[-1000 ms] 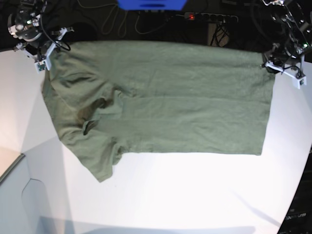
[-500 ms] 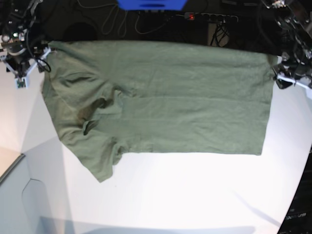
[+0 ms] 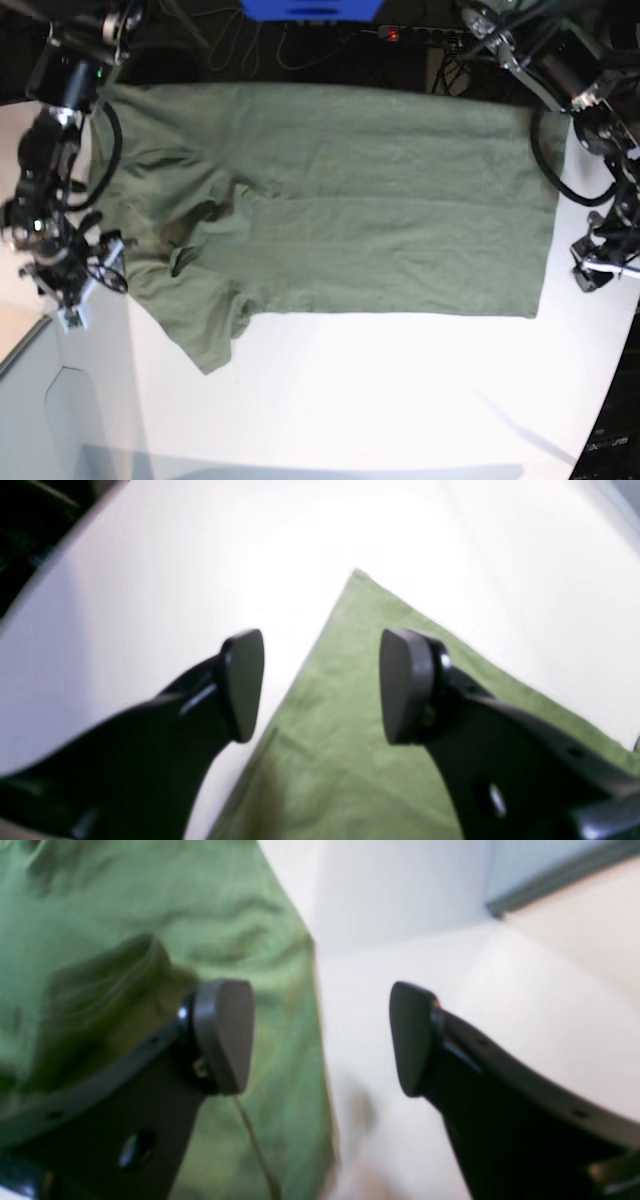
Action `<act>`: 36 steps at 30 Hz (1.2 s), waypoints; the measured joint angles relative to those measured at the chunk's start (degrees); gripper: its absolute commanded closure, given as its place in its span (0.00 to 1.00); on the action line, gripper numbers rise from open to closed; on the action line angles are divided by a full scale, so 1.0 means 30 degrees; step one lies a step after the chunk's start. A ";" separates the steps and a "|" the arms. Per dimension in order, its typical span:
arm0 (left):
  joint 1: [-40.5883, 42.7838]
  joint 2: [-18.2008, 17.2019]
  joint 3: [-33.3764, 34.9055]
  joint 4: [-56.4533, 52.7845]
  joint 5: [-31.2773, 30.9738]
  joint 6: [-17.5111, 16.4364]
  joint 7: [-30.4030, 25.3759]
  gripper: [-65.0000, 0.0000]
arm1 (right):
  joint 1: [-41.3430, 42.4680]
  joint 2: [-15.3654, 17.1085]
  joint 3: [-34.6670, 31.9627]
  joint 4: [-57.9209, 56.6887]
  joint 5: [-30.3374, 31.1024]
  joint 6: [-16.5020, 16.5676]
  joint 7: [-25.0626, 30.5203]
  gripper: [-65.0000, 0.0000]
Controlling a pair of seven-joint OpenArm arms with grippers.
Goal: Layout the t-shirt on the table in an organized manner, then fold the t-shirt properly
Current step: 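Release the shirt edge and move both grippers down along the shirt sides, then grasp the shirt's side corners with both grippers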
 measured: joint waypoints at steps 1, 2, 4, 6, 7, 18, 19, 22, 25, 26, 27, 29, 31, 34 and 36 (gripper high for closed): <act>-0.0372 -0.0197 0.0058 -0.0903 -0.0007 0.0051 -0.0350 0.45 | 0.0823 0.0211 -0.0299 -0.1268 -0.0015 0.0000 -0.0007 0.34; -0.0678 -0.0415 0.0270 -0.1749 0.0015 0.0058 -0.0867 0.45 | 0.1603 0.0430 -0.0576 -0.2484 -0.0073 0.0007 -0.0066 0.34; -0.0962 -0.1129 0.1151 -0.3322 0.0109 0.0255 -0.2084 0.45 | 0.2943 0.0780 -0.0954 -0.4707 -0.0138 -0.0007 0.0160 0.34; -0.1195 -0.1712 0.2200 -0.4670 0.0109 0.0393 -0.3453 0.45 | 0.4044 0.0991 -0.1188 -0.6608 -0.0117 -0.0007 0.1464 0.34; -0.1304 -0.1945 0.2747 -0.5348 0.0087 0.0379 -0.4051 0.45 | 0.4415 0.1013 -0.1311 -0.7446 -0.0124 -0.0022 0.2273 0.34; -0.4000 -0.3876 0.4495 -1.4018 -0.0022 0.0495 -0.7956 0.45 | 0.6404 0.1676 -0.1734 -1.5227 -0.0175 -0.1508 0.8422 0.34; -0.4248 -0.3963 0.4510 -1.4637 0.0015 0.0481 -0.8174 0.45 | 0.6521 0.1741 -0.1734 -1.5664 -0.0189 -0.1545 0.8976 0.34; -0.4743 -0.4277 0.4605 -1.6232 0.0036 0.0495 -0.8976 0.45 | 0.6608 0.1756 -0.1734 -1.6764 -0.0197 -0.1603 0.9734 0.34; -0.5209 -0.4481 0.5872 -1.7537 0.0831 0.0510 -0.9719 0.45 | 0.6397 0.1734 -0.1727 -1.7180 -0.0189 -0.1596 1.0411 0.34; -0.5340 -0.4415 0.6390 -1.7821 0.1020 0.0495 -1.0156 0.45 | 0.6411 0.1756 -0.1727 -1.7318 -0.0204 -0.1610 1.0389 0.34; -0.5450 -0.4306 0.6710 -1.8047 0.1224 0.0444 -1.0499 0.45 | 0.6433 0.1763 -0.1727 -1.7376 -0.0233 -0.1617 1.0411 0.34; -0.5544 -0.4138 0.7096 -1.8389 0.1406 0.0423 -1.0834 0.45 | 0.6462 0.1712 -0.1734 -1.7435 -0.0219 -0.1610 1.0448 0.35; -0.5523 -0.4102 0.7235 -1.8542 0.1486 0.0379 -1.0965 0.45 | 0.6455 0.1625 -0.1734 -1.7435 -0.0197 -0.1668 1.0542 0.35; -0.5508 -0.4175 0.7220 -1.8812 0.1515 0.0401 -1.1183 0.45 | 0.6448 0.1668 -0.2484 -1.7427 -0.0197 -0.1668 1.0622 0.40; -0.5799 -0.4175 0.7220 -1.9278 0.1566 0.0423 -1.1198 0.45 | 0.6462 0.1661 -0.3861 -1.7427 -0.0138 -0.1676 1.0761 0.47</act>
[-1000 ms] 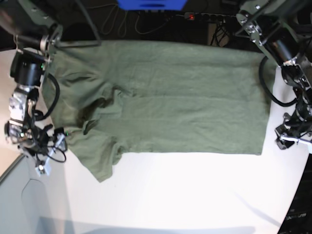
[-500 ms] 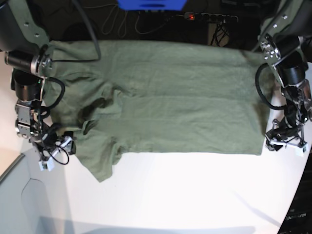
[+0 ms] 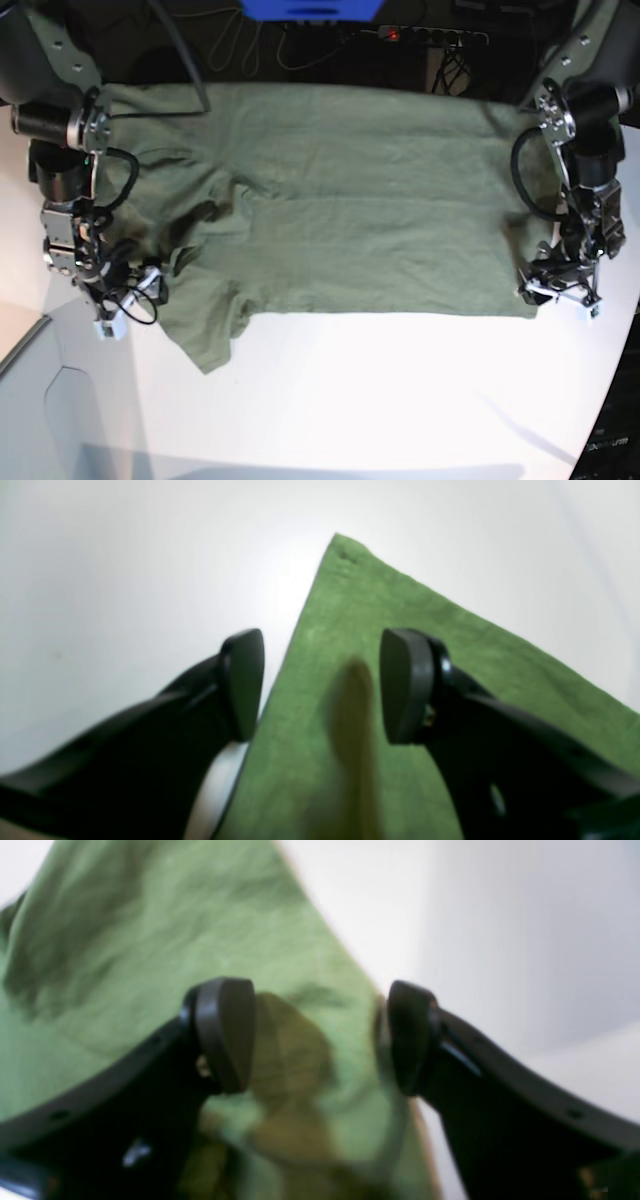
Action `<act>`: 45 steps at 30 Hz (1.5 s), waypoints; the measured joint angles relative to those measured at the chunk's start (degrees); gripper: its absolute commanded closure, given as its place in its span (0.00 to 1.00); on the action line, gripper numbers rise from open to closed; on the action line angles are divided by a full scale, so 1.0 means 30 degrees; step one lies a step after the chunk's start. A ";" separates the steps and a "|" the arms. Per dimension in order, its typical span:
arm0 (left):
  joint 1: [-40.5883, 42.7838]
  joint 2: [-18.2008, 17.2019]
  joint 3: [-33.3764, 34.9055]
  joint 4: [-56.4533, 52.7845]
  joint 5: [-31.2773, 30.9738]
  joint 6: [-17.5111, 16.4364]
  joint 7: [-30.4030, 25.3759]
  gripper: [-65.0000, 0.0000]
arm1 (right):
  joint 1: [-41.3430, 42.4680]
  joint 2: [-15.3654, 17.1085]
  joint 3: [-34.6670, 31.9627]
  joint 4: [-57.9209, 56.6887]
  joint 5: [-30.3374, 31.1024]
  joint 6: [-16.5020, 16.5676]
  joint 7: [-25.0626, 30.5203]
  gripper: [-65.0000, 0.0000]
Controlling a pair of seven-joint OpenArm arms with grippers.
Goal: Layout the t-shirt on the table in an organized manner, then fold the t-shirt properly
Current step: 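Grasp the shirt's side corners with both grippers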
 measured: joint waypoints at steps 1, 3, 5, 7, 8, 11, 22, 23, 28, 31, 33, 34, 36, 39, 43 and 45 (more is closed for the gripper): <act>-0.0175 -0.0015 0.0000 -0.0364 -0.0015 0.0000 -0.0044 0.45 | -0.0007 -0.0051 -0.0758 0.0029 0.0022 0.0000 0.0160 0.51; -0.0313 -0.0036 0.0000 -0.0838 -0.0015 0.0000 -0.0058 0.45 | 0.0015 -0.0160 -0.1756 0.0051 0.0109 -0.0051 0.0262 0.63; -0.0248 -0.0029 0.0000 -0.0903 -0.0007 0.0000 -0.0321 0.45 | 0.0051 -0.0299 -0.2047 0.0073 0.0109 -0.0058 0.0233 0.73; -0.0211 -0.0036 0.0000 -0.1020 0.0000 0.0007 -0.0816 0.45 | 0.0051 -0.0372 -0.2047 0.0073 0.0204 -0.0066 0.0262 0.83; -0.0219 -0.0029 0.0000 -0.1020 -0.0007 0.0007 -0.0867 0.45 | 0.0051 -0.0372 -0.2047 0.0073 0.0182 -0.0058 0.0240 0.86; -0.0270 -0.0029 0.0007 -0.1020 -0.0015 0.0007 -0.0940 0.45 | 0.0051 -0.0364 -0.2047 0.0073 0.0189 -0.0058 0.0248 0.99; -0.0503 0.0000 0.0015 -0.2302 -0.0299 0.1639 -0.1967 0.45 | 0.0051 -0.0364 -0.2069 0.0073 0.0262 -0.0058 0.0204 1.00; -0.0583 0.0015 0.0015 -0.2302 -0.0306 0.2259 -0.1916 0.45 | 0.0044 -0.0364 -0.2091 0.0073 0.0270 -0.0058 0.0204 1.00; -0.0546 -0.0182 0.2667 -0.2295 -0.0146 0.2652 -0.2135 0.46 | 0.0044 -0.0364 -0.2106 0.0073 0.0262 -0.0058 0.0189 1.00; -0.0583 -0.0066 0.3759 -0.2295 -0.0211 0.2812 -0.2222 0.51 | 0.0051 -0.0364 -0.2098 0.0073 0.0255 -0.0058 0.0182 1.00; -0.0583 0.0138 0.3767 -0.2295 -0.0219 0.2805 -0.2412 0.63 | 0.0051 -0.0364 -0.2076 0.0073 0.0262 -0.0058 0.0182 1.00; -0.0590 0.0189 0.3767 -0.2295 -0.0262 0.2805 -0.2404 0.70 | 0.0051 -0.0364 -0.2062 0.0073 0.0262 -0.0058 0.0182 1.00; -0.0583 0.0204 0.3767 -0.2302 -0.0306 0.2798 -0.2397 0.84 | 0.0044 -0.0364 -0.2062 0.0073 0.0262 -0.0058 0.0182 1.00; -0.0583 0.0175 0.3767 -0.2295 -0.0372 0.2776 -0.2310 1.00 | -0.0219 -0.0364 -0.2040 0.0211 0.0328 -0.0066 0.0532 1.00; -0.0532 0.0226 0.3752 -0.2157 -0.0379 0.2725 -0.2178 1.00 | -0.0262 -0.0364 -0.2025 0.0219 0.0452 -0.0058 0.0539 1.00; -0.0430 0.0233 0.3752 -0.1734 -0.0867 0.2725 -0.1654 1.00 | -0.0379 -0.0423 -0.1581 0.0678 0.0364 -0.0051 0.0117 1.00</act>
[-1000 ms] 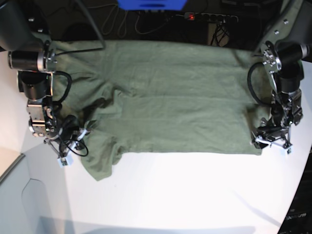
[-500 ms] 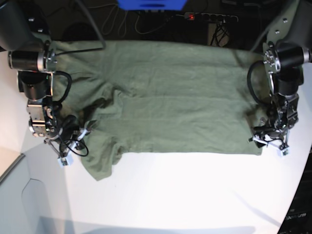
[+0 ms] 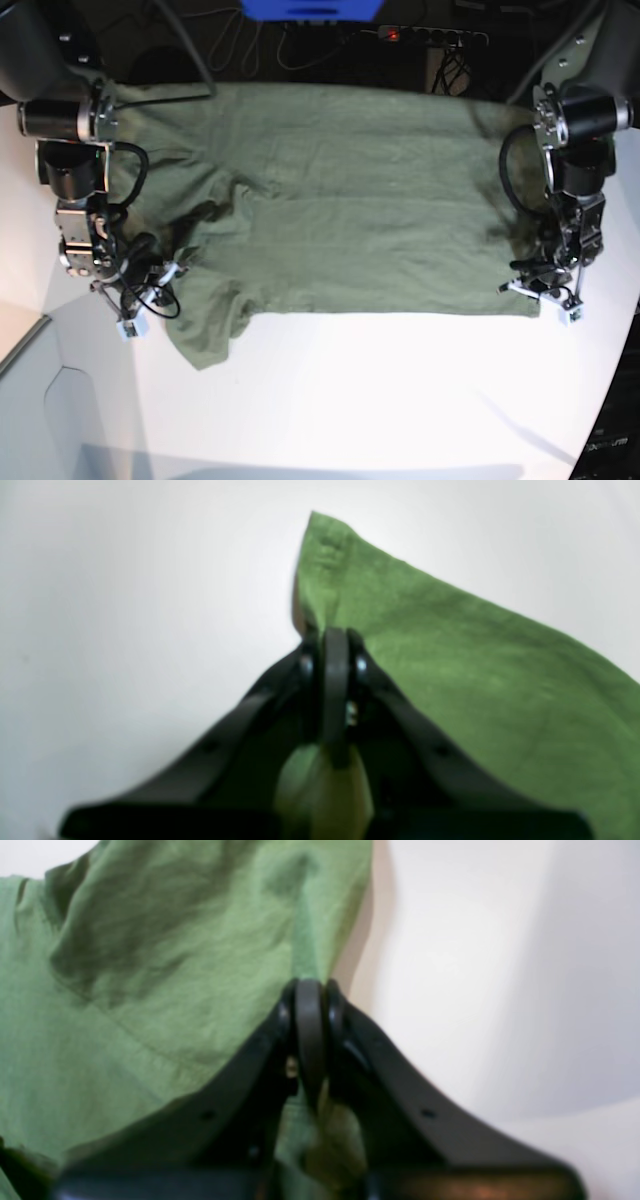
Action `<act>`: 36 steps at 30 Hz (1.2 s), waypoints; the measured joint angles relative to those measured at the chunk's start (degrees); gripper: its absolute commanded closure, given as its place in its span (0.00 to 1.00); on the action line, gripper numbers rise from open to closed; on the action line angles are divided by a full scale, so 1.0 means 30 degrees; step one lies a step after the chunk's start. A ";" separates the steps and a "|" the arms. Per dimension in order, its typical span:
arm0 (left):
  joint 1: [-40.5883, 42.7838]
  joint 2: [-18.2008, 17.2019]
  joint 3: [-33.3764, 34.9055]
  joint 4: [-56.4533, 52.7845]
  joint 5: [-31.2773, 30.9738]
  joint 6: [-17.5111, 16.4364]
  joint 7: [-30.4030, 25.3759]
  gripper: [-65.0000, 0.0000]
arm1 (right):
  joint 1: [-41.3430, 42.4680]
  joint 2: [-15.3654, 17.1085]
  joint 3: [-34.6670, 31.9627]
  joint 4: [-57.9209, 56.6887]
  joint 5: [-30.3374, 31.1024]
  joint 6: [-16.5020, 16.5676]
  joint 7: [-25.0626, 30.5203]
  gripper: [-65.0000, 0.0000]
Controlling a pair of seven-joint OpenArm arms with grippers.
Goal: Layout the t-shirt on the table in an organized manner, then fold the t-shirt properly
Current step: 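Grasp the shirt's side corners with both grippers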
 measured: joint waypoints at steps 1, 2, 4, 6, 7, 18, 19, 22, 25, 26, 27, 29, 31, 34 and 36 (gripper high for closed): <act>0.0153 0.0036 0.0000 0.0452 -0.0408 -0.0015 0.0379 1.00 | -0.0284 -0.0051 0.0444 0.0554 -0.0160 0.0000 -0.0189 1.00; 0.0437 0.0058 0.0000 0.1020 -0.0984 -0.0036 0.0867 1.00 | -0.0714 -0.0131 0.0889 0.1282 -0.0277 -0.0007 -0.0270 1.00; 0.1348 0.0109 0.0015 0.2732 -0.2062 -0.0175 0.2142 1.00 | -0.1923 -0.0240 0.1858 0.3147 -0.0401 0.0000 -0.0423 1.00; 0.2448 0.0131 0.0044 0.4765 -0.2805 0.0087 0.3031 1.00 | -0.3104 -0.0211 0.2339 0.4991 -0.0379 0.0036 -0.0444 1.00; 0.2922 0.0109 0.0022 0.5690 -0.3053 0.0146 0.3228 1.00 | -0.3534 -0.0255 0.2455 0.5814 -0.0474 0.0000 -0.0656 1.00; 0.6375 0.0102 0.0044 1.0448 -0.4167 0.0080 0.4211 1.00 | -0.8604 -0.0787 0.2667 1.2961 -0.0408 0.0000 -0.0656 1.00; 0.6492 0.0124 0.0058 1.0418 -0.4182 0.0066 0.4204 1.00 | -0.8896 -0.0787 0.2652 1.3238 -0.0408 0.0000 -0.0670 1.00; 0.6579 0.0066 0.0051 1.0433 -0.4167 0.0007 0.4044 1.00 | -0.9493 -0.0780 0.2645 1.3894 -0.0401 0.0000 -0.0590 1.00; 0.6841 0.0044 0.0051 1.0491 -0.4248 -0.0073 0.3927 1.00 | -1.0528 -0.0736 0.2681 1.4666 0.1934 -0.9854 0.1971 1.00; 0.6878 0.0051 0.0058 1.0491 -0.4218 -0.0073 0.4029 1.00 | -1.0812 -0.0772 0.2922 1.4855 -0.0393 0.0022 -0.0568 1.00; 0.6965 0.0051 0.0058 1.0484 -0.4218 -0.0066 0.4080 1.00 | -1.1140 -0.0852 0.3300 1.5089 -0.0393 0.0058 -0.0495 1.00; 0.7002 0.0015 0.0051 1.0469 -0.4146 -0.0058 0.4167 1.00 | -1.1555 -0.0758 0.3767 1.5154 -0.0364 0.0058 -0.0423 1.00; 0.6965 -0.0204 0.0073 1.0433 -0.4182 -0.0087 0.4153 1.00 | -1.1730 -0.0678 0.3832 1.5059 -0.0423 0.0051 -0.0525 1.00; 0.6870 -0.0364 0.0073 1.0375 -0.4160 -0.0073 0.4080 1.00 | -1.1905 -0.0699 0.3752 1.5096 -0.0401 0.0051 -0.0306 1.00; 0.6892 -0.0357 0.0087 1.0338 -0.4167 -0.0102 0.4109 1.00 | -1.2080 -0.0692 0.3752 1.5118 -0.0408 0.0051 -0.0321 1.00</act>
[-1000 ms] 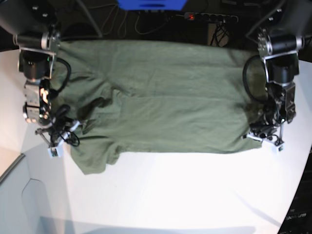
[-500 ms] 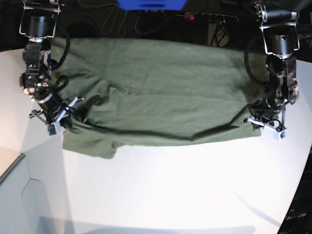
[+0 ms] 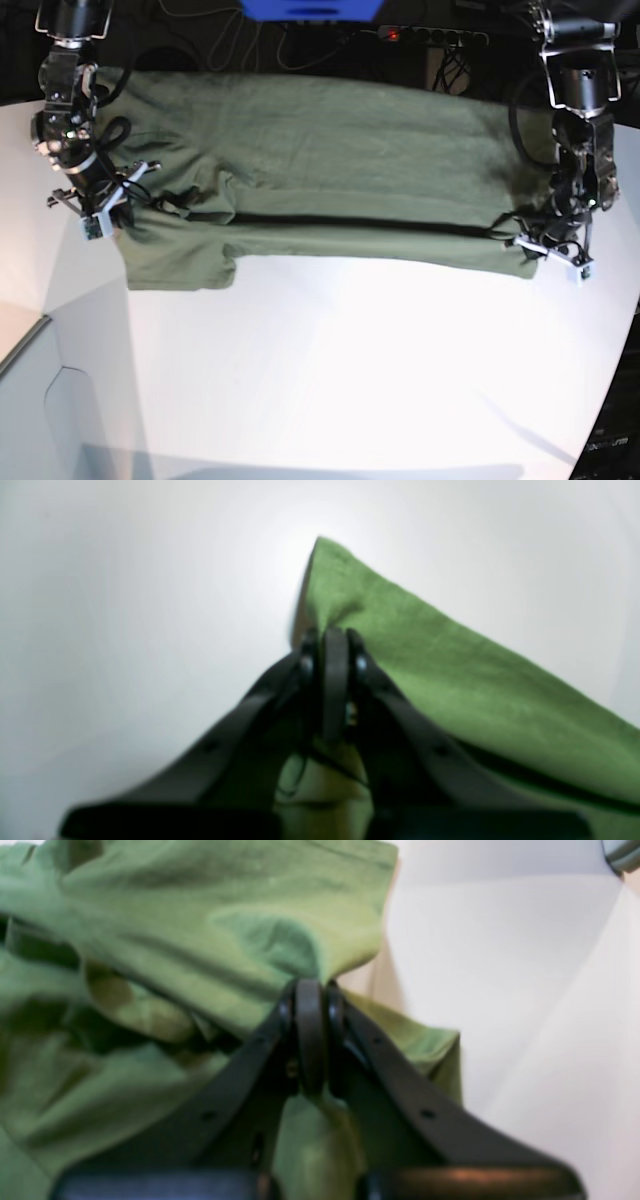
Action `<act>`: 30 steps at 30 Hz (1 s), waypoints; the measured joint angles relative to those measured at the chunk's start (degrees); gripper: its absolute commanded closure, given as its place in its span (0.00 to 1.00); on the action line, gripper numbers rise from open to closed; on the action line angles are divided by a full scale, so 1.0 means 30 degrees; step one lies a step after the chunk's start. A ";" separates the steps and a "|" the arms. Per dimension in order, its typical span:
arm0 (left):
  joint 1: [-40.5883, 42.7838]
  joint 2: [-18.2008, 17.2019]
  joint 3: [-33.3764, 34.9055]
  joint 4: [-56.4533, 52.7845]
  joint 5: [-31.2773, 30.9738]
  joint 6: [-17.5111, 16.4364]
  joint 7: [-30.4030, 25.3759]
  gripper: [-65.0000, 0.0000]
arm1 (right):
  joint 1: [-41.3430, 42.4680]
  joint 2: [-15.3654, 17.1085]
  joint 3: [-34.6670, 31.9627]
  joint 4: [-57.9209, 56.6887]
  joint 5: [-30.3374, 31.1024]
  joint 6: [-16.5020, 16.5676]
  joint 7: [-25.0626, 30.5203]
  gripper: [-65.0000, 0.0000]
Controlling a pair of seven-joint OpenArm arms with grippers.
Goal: Layout the t-shirt on the table in an organized manner, then fold the t-shirt properly
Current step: 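Fold the grasped corners over toward the arms with both grippers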
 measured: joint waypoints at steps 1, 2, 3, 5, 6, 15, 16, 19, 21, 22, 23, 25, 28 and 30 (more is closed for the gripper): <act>0.0022 -0.0015 0.0007 -0.0015 0.0007 -0.0007 0.0073 1.00 | -0.0109 -0.0007 0.0000 -0.0007 0.0000 0.0007 -0.0080 1.00; 0.0051 -0.0044 0.0007 -0.0015 0.0000 -0.0029 0.0080 1.00 | -0.0160 -0.0036 0.0007 -0.0007 0.0000 0.0007 -0.0138 1.00; 0.0160 -0.0153 0.0007 -0.0015 0.0015 -0.0044 0.0051 1.00 | -0.0182 -0.0058 0.0022 -0.0029 0.0000 0.0007 -0.0204 1.00; 0.0328 -0.0372 0.0109 -0.0007 -0.0073 -0.0226 0.0036 1.00 | -0.0255 -0.0036 0.0022 -0.0029 0.0007 0.0007 -0.0124 1.00; 0.0408 -0.0452 0.0109 -0.0015 -0.0044 -0.0240 0.0051 1.00 | -0.0299 -0.0044 0.0022 -0.0029 0.0007 0.0000 -0.0022 1.00; 0.1005 -0.0503 0.0109 0.0109 -0.0007 -0.0189 -0.0226 0.61 | -0.0459 -0.0138 -0.0073 -0.0029 0.0000 0.0000 -0.0197 0.98; 0.1064 -0.0517 0.0102 0.0182 0.0000 -0.0189 -0.0270 0.55 | -0.0459 -0.0138 -0.0066 -0.0029 0.0000 0.0000 -0.0197 0.94; 0.1093 -0.0561 0.0073 0.0226 0.0000 -0.0182 -0.0262 0.45 | -0.0459 -0.0138 -0.0066 -0.0015 -0.0015 0.0000 -0.0240 0.78; 0.1049 -0.0554 0.0066 0.0233 -0.0015 -0.0182 -0.0182 0.44 | -0.0452 -0.0138 -0.0051 0.0073 -0.0007 0.0000 -0.0255 0.68; 0.1049 -0.0561 0.0051 0.0233 -0.0015 -0.0182 -0.0182 0.44 | -0.0452 -0.0138 -0.0044 0.0087 -0.0007 0.0000 -0.0262 0.64; 0.1049 -0.0583 0.0051 0.0233 -0.0058 -0.0182 -0.0189 0.44 | -0.0452 -0.0138 0.0007 0.0087 -0.0015 0.0000 -0.0270 0.60; 0.1129 -0.0787 0.0051 0.0605 -0.0051 -0.0153 0.0262 0.44 | -0.0452 -0.0138 0.0007 0.0117 -0.0015 0.0000 -0.0270 0.55; 0.1195 -0.0925 -0.0007 0.1654 0.0007 0.0044 0.0211 0.44 | -0.0452 -0.0189 0.0255 0.0794 0.0015 0.0000 -0.0248 0.53; 0.1071 -0.0911 0.0000 0.2171 -0.0066 0.0022 0.0066 0.44 | -0.0342 -0.0270 0.0750 0.1355 0.0007 0.0000 -0.0219 0.53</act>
